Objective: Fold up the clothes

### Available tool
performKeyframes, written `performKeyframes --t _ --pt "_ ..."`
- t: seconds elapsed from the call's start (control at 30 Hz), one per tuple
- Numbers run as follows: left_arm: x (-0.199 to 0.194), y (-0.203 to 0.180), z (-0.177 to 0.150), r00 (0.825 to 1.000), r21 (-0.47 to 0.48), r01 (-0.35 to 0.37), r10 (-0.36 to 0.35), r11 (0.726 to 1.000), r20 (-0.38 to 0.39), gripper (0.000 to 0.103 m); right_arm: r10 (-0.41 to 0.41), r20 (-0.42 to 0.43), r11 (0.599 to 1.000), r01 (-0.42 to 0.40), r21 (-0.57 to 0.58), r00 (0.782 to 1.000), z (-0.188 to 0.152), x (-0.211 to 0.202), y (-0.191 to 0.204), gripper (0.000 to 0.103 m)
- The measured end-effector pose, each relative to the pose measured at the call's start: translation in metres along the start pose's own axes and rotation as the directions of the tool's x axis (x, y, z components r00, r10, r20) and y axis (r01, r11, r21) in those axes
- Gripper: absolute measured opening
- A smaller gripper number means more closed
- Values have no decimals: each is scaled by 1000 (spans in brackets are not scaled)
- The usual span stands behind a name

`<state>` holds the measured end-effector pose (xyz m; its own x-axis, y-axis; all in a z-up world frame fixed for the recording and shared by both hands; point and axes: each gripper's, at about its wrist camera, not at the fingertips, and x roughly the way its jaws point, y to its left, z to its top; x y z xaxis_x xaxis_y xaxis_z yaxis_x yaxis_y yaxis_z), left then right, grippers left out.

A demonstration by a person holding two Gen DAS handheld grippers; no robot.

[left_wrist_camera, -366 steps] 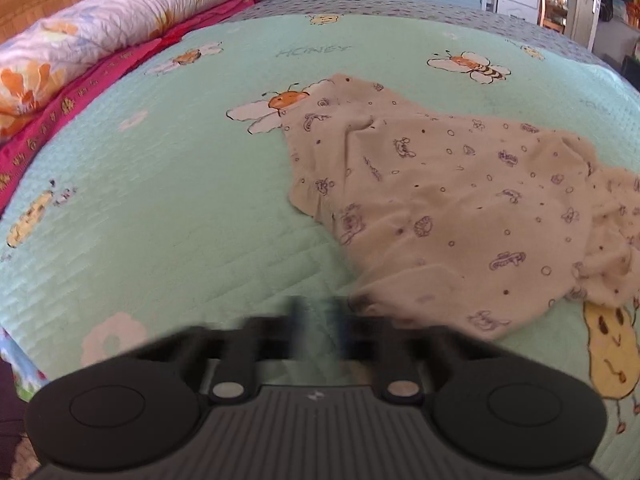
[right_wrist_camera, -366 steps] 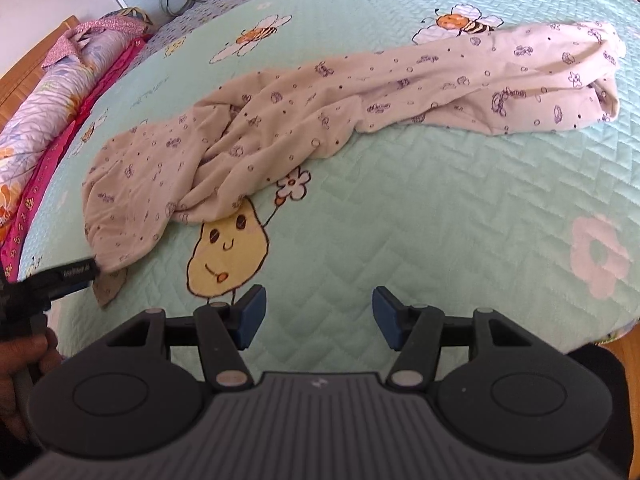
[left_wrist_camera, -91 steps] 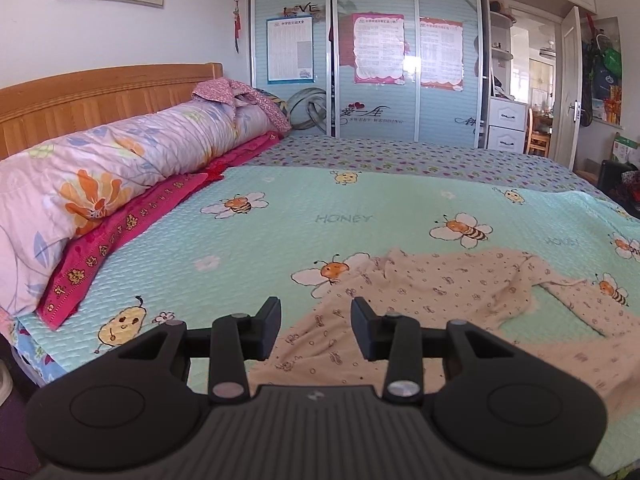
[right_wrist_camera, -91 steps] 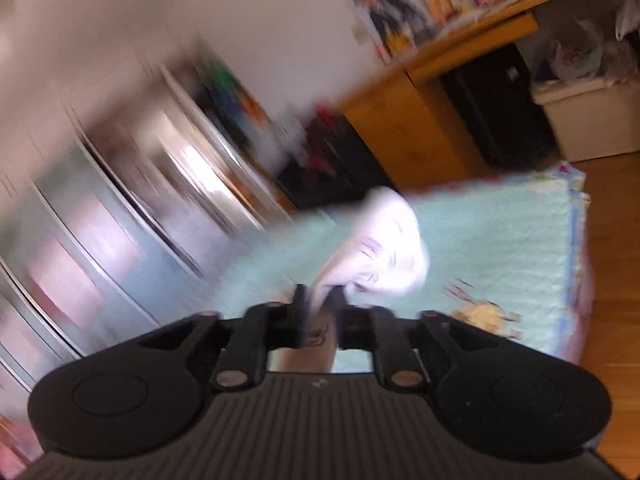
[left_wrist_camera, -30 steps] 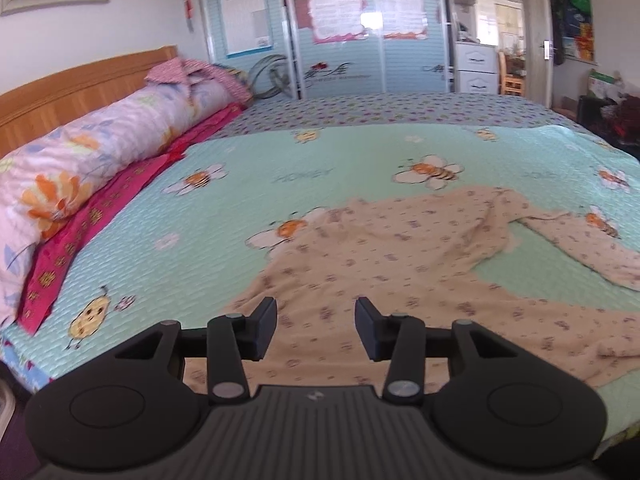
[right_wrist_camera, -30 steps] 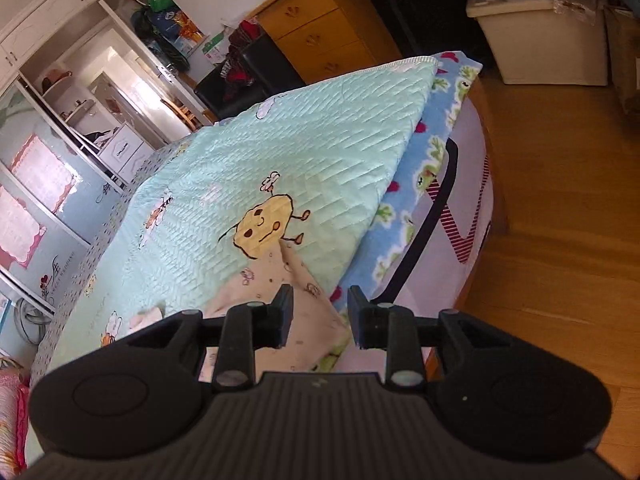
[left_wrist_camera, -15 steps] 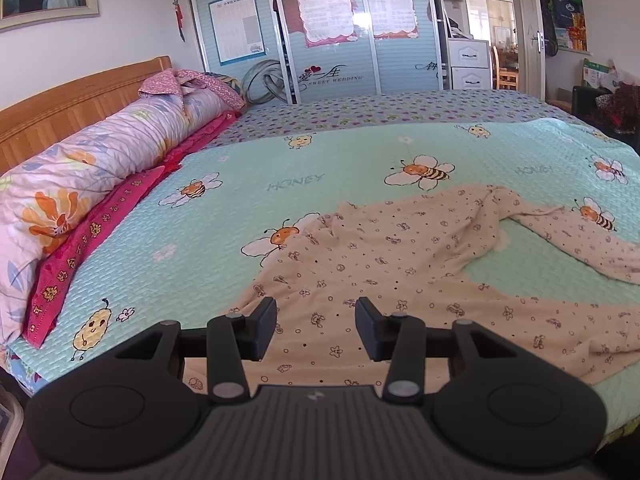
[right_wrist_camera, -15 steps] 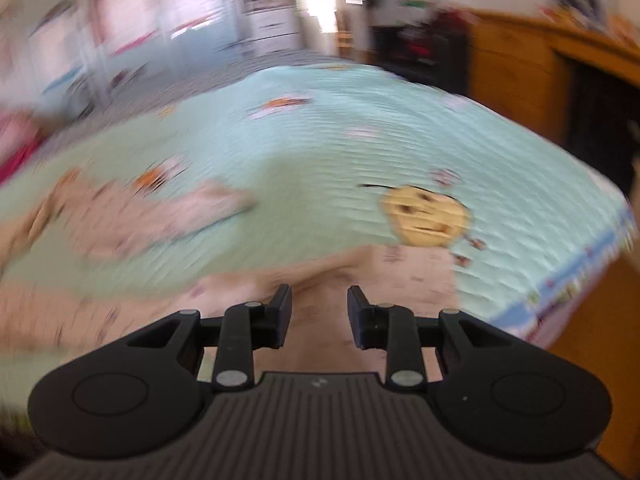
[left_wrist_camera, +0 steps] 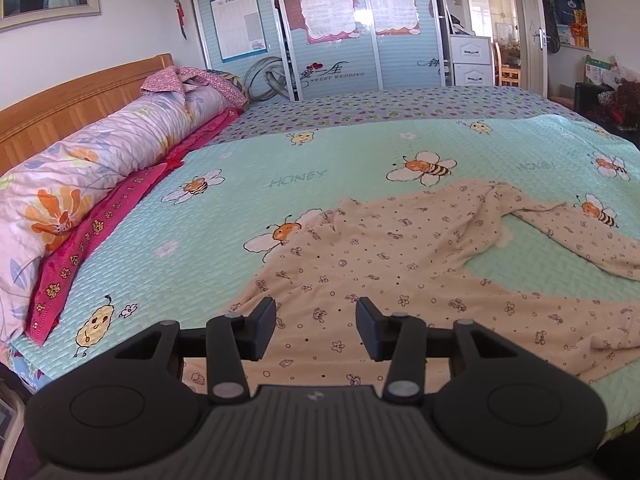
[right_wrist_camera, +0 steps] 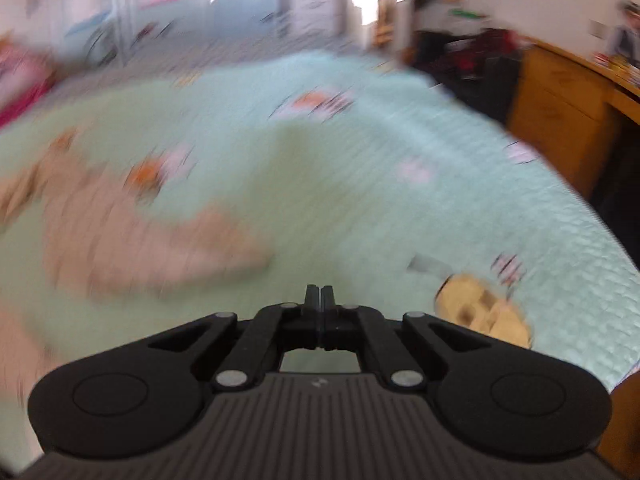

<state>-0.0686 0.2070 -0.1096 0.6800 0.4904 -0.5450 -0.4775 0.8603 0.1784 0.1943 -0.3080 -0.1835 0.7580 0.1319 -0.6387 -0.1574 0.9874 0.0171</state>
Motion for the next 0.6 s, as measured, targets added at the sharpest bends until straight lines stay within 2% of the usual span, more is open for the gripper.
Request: performKeyframes --t 0.03,0.07,0.1,0.13,0.17,0.2,0.33,0.43,0.5,0.57,0.6 --pt "0 2 0 1000 -5 -3 3 1000 1 47 -4 6 1000 4 29 1000 6 -5 -6 3" --pt "1 4 0 1000 -10 -7 7 1000 2 47 2 0 999 -2 51 1000 8 -11 -12 10" --pt "1 6 -1 1000 -15 -10 10 1000 3 48 13 -8 998 -12 64 1000 5 -17 -19 27" --pt "3 7 -2 1000 -19 -12 12 1000 -2 48 12 -10 997 -12 73 1000 -1 -24 -28 36" --pt "6 7 -2 1000 -20 -12 11 1000 -8 48 -1 -10 996 2 86 1000 -12 -30 -39 50" --pt "9 7 -3 1000 -18 -9 9 1000 -13 48 -15 -19 994 17 109 1000 -24 -36 -52 58" --pt "14 -5 -6 999 1 17 -17 1000 -29 48 -28 -95 971 50 235 995 -72 -45 -102 58" --pt "12 -16 -6 999 16 40 -40 999 -29 48 -19 -121 961 52 273 992 -93 -41 -115 58" --pt "10 -19 -7 999 24 45 -44 999 -25 48 12 -121 961 22 275 993 -97 -34 -111 52" --pt "8 -20 -5 999 26 41 -41 999 -21 48 3 -131 968 30 248 991 -96 -26 -100 46" --pt "7 -20 -4 999 27 38 -37 999 -20 48 -3 -133 971 34 235 991 -95 -23 -95 40"
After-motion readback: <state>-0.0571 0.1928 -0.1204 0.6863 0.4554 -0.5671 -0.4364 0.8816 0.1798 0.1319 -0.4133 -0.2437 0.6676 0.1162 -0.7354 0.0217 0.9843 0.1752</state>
